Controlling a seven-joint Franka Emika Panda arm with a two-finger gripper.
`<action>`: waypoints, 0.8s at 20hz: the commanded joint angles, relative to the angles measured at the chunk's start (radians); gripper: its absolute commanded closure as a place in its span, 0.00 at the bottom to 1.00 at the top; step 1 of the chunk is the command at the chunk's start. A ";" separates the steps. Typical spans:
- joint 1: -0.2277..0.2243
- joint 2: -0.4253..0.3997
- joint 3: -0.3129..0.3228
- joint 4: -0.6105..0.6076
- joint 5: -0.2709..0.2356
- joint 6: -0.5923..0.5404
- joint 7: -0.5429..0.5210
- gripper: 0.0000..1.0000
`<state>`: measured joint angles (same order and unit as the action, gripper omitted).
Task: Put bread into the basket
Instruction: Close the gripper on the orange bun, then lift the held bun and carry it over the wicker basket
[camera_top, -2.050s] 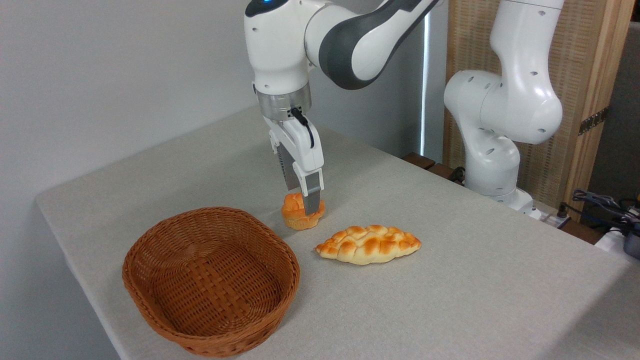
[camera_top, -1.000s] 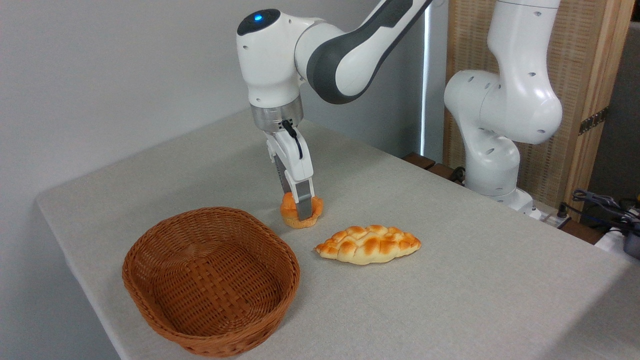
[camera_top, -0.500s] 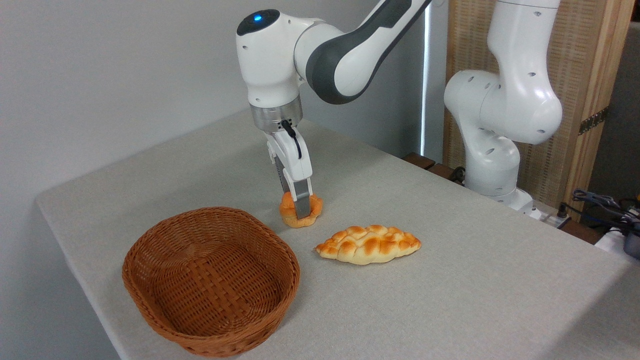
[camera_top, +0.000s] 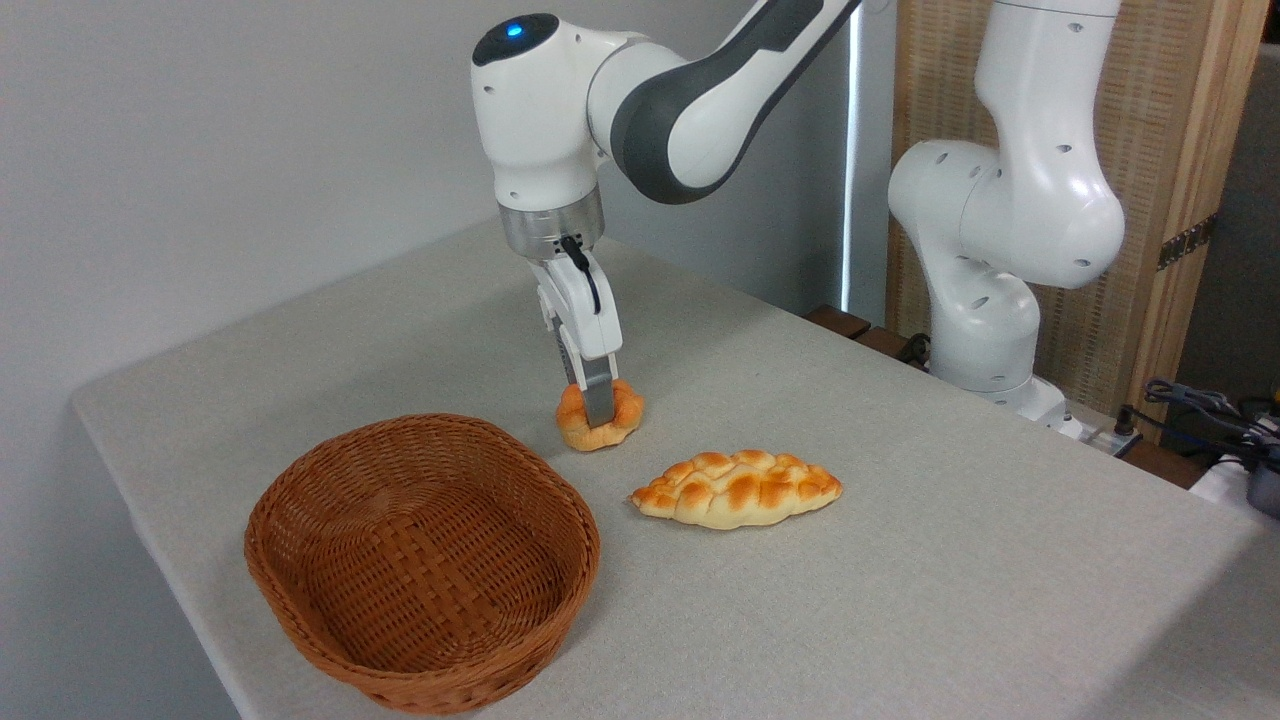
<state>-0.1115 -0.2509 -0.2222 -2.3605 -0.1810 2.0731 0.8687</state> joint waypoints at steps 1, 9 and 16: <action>0.007 -0.007 0.036 0.079 -0.006 -0.117 0.073 0.65; 0.009 0.007 0.171 0.286 -0.020 -0.235 0.092 0.65; 0.004 0.133 0.170 0.455 -0.018 -0.220 0.038 0.64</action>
<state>-0.0994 -0.2105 -0.0578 -2.0232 -0.1811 1.8655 0.9422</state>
